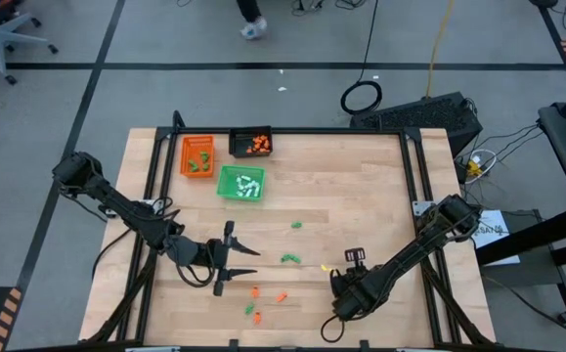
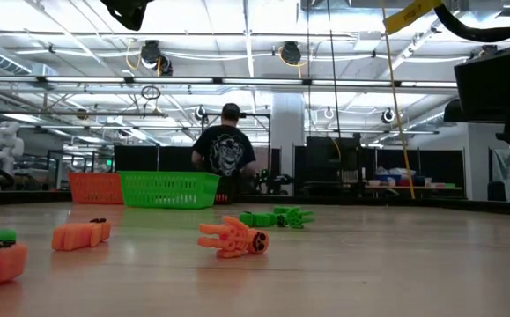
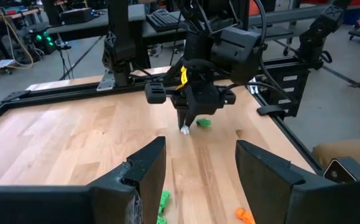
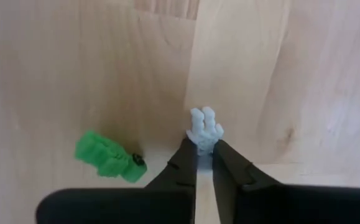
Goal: Sort Halloween decoration
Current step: Put the white skeleton toy into the green bin
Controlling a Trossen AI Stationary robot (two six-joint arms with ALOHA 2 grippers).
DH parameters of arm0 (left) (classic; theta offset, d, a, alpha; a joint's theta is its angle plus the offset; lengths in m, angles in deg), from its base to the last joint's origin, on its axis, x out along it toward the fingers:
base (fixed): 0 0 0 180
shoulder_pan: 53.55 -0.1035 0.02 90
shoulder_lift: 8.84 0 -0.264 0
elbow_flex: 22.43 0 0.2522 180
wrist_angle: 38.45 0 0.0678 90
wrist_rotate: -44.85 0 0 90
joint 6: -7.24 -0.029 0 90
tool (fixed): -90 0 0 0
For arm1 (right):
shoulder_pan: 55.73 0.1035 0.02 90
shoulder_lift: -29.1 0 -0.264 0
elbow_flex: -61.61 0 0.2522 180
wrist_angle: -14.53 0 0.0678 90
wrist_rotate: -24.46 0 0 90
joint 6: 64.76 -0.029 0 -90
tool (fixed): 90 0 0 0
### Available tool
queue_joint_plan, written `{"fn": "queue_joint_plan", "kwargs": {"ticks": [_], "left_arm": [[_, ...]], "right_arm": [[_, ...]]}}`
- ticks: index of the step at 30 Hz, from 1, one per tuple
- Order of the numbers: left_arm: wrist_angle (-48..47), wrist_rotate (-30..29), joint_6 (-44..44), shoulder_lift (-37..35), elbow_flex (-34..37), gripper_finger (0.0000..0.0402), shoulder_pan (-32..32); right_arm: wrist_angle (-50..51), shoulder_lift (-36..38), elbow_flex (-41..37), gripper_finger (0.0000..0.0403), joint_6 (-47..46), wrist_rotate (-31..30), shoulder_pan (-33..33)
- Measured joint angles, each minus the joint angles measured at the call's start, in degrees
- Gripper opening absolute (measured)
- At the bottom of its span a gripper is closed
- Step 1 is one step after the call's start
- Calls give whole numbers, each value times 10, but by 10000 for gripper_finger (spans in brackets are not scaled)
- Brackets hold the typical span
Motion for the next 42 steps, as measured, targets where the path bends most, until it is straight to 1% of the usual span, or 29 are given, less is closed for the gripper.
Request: {"fn": "queue_joint_plan", "kwargs": {"ticks": [4,7,10,13,15,19,22,24,28,32,36,39,42], "left_arm": [[0,0,0,0,0,191,0],[0,-10,2,0,0,191,0],[0,-38,3,0,0,191,1],[0,-50,3,0,0,191,0],[-1,-50,3,0,0,191,1],[0,-50,3,11,0,191,2],[8,-50,4,23,0,191,2],[19,-41,0,35,0,191,2],[59,-22,-29,61,0,191,2],[95,3,-45,84,0,191,2],[96,19,-48,104,-5,191,-1],[128,20,-59,123,-7,191,-9],[164,33,-61,143,-8,191,-18]], "right_arm": [[8,-3,18,6,-25,-6,0],[-17,-4,40,7,-61,-48,-1],[-57,-3,45,6,-99,-122,3],[-149,-4,45,5,-107,-205,9],[-206,-3,46,5,-91,-268,11],[-326,-3,46,5,-8,-375,13],[-394,-3,46,5,48,-423,9],[-430,-3,46,5,84,-436,5],[-495,-3,46,5,130,-437,-7],[-535,-3,46,4,146,-436,-16],[-565,-3,46,4,156,-434,-23],[-575,-2,46,4,164,-433,-25],[-581,-2,46,4,166,-434,-25]]}}
